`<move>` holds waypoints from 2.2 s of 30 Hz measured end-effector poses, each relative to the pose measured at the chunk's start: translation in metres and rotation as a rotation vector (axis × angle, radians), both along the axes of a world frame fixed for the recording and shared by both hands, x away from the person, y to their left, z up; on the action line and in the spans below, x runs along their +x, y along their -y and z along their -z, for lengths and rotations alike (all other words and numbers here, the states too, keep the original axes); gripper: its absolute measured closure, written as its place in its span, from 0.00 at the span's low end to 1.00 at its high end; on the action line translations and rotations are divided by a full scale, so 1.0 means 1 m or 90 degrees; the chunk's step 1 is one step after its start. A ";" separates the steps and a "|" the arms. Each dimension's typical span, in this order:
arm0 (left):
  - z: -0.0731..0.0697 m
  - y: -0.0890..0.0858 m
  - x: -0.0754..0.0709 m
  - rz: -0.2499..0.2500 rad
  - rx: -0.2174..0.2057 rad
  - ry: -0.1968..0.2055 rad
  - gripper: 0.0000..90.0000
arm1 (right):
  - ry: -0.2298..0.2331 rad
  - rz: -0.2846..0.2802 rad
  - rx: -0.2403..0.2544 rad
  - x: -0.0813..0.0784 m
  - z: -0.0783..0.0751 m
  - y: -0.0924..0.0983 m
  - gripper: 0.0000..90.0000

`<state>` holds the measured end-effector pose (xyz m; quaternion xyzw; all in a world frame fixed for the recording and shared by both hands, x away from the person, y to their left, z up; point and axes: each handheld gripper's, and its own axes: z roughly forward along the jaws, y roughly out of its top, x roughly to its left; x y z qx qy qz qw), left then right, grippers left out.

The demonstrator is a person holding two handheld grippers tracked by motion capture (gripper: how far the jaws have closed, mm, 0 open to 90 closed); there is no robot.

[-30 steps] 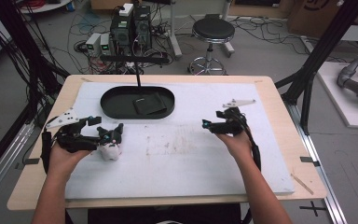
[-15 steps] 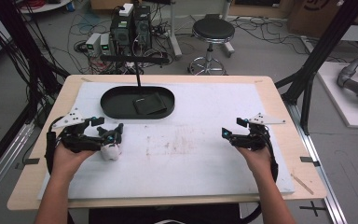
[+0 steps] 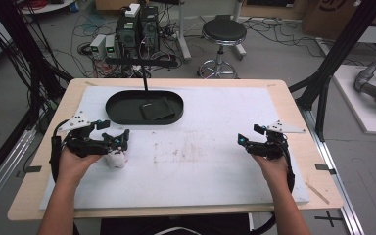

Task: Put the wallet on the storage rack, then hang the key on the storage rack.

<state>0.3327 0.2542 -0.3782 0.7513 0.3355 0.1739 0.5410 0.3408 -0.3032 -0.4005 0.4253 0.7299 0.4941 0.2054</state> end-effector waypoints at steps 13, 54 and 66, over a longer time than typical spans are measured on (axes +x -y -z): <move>0.002 -0.002 0.002 -0.032 0.014 -0.013 0.19 | 0.000 0.020 -0.008 -0.002 0.002 0.005 0.20; 0.053 0.019 0.011 -0.215 0.191 -0.221 0.23 | -0.020 -0.002 -0.056 0.006 0.009 -0.013 0.20; 0.028 0.019 0.004 -0.181 0.200 -0.158 0.43 | -0.019 -0.004 -0.054 0.006 0.009 -0.014 0.20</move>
